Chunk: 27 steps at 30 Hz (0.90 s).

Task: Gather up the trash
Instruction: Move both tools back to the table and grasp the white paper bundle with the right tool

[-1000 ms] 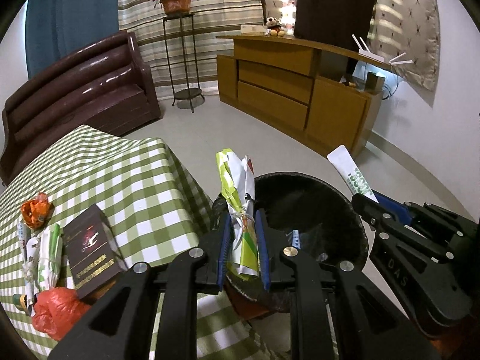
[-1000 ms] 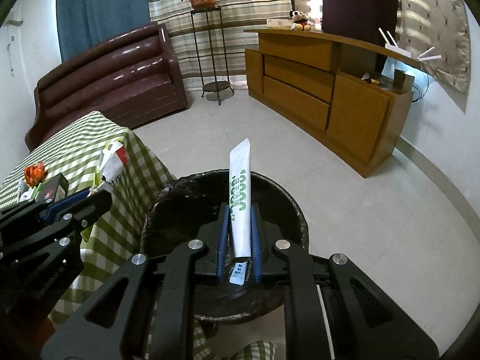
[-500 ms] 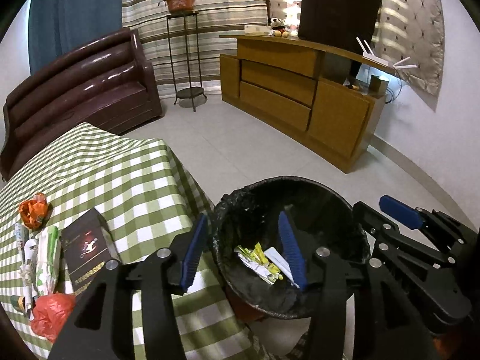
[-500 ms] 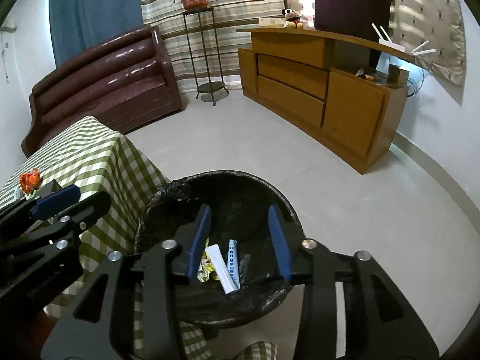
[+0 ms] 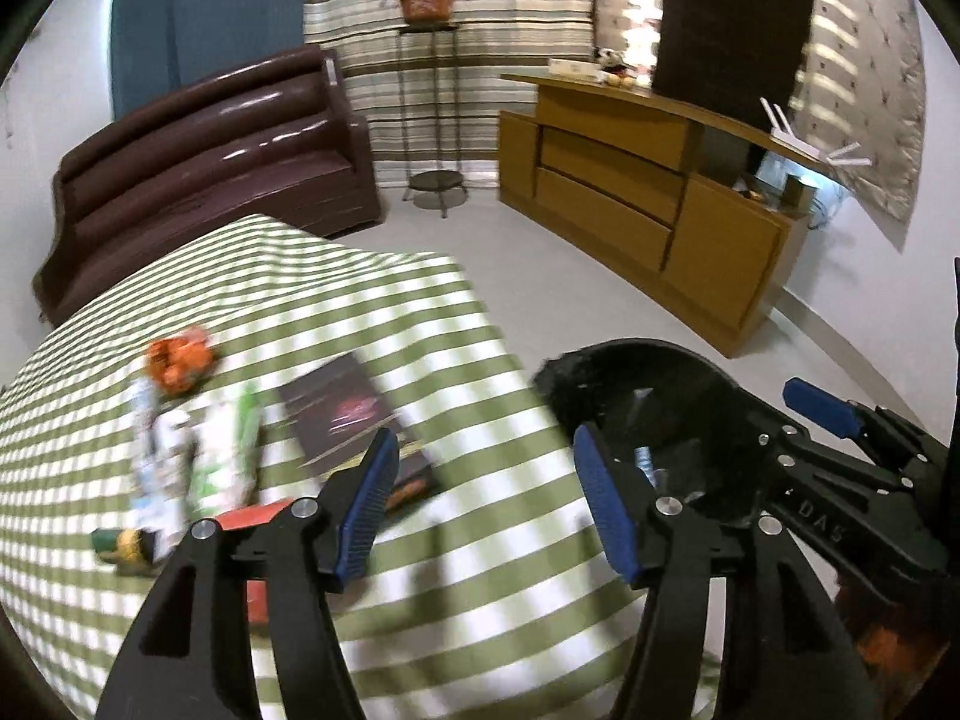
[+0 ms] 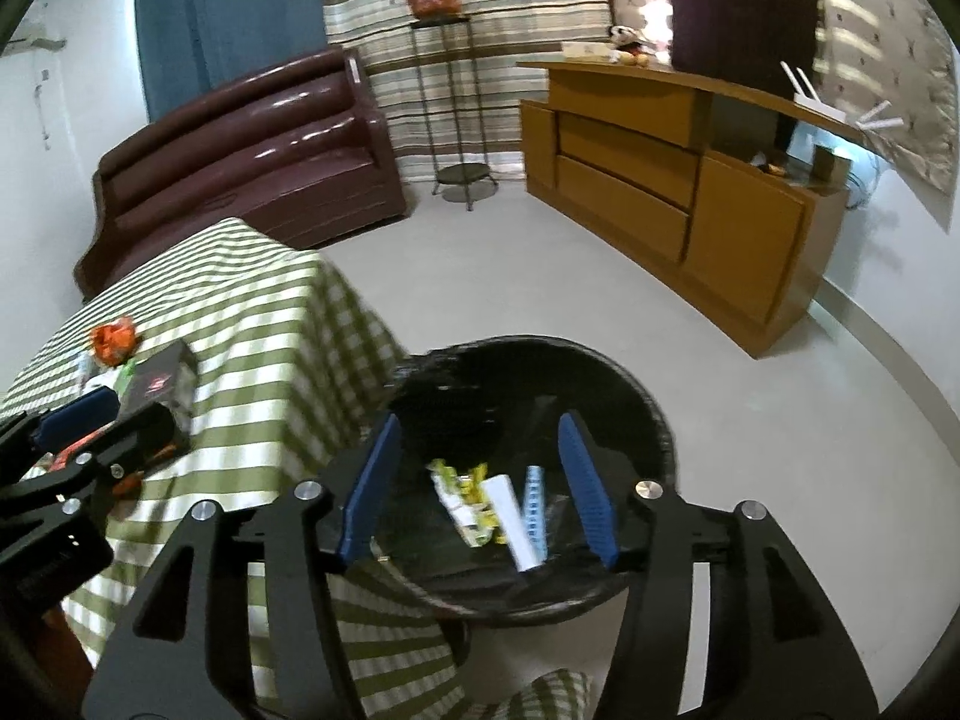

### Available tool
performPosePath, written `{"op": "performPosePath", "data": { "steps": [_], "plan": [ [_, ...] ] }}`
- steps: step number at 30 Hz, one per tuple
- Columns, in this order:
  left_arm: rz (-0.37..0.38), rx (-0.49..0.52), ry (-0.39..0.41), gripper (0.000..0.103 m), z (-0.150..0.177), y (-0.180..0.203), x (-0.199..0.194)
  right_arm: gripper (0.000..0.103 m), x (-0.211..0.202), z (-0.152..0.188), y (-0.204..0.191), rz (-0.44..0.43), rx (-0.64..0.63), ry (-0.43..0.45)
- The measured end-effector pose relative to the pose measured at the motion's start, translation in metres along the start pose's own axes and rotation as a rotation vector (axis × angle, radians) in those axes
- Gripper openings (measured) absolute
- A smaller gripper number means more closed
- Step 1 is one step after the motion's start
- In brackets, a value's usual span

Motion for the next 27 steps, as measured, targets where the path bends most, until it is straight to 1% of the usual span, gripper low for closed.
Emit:
{"op": "performPosePath", "data": {
  "steps": [4,11,16,23,27],
  "plan": [
    [-0.049,-0.038,0.012,0.061,0.005,-0.034,-0.018,0.055,-0.007,-0.003,-0.032,-0.045,-0.030,0.008],
    [-0.165,-0.129,0.014,0.061,0.021,-0.116,-0.046,0.055,-0.017,-0.003,-0.095,-0.120,-0.104,0.012],
    [-0.224,-0.201,0.018,0.061,0.034,-0.168,-0.059,0.055,-0.022,-0.004,-0.134,-0.161,-0.149,0.014],
    [-0.284,-0.254,0.018,0.061,0.048,-0.219,-0.072,0.055,-0.026,-0.010,-0.187,-0.205,-0.207,0.021],
    [-0.308,-0.282,0.017,0.061,0.058,-0.241,-0.081,0.055,-0.025,-0.014,-0.213,-0.224,-0.238,0.023]
  ]
}}
Point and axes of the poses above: each gripper's, at about its wrist camera, not at the fingertips, and x roughly the way its jaws point, y to its right, z to its underside, the point moved 10 cm from there along x, roughly the way its jaws point, and after that the axes turned 6 degrees about -x, right-handed, at the moved point
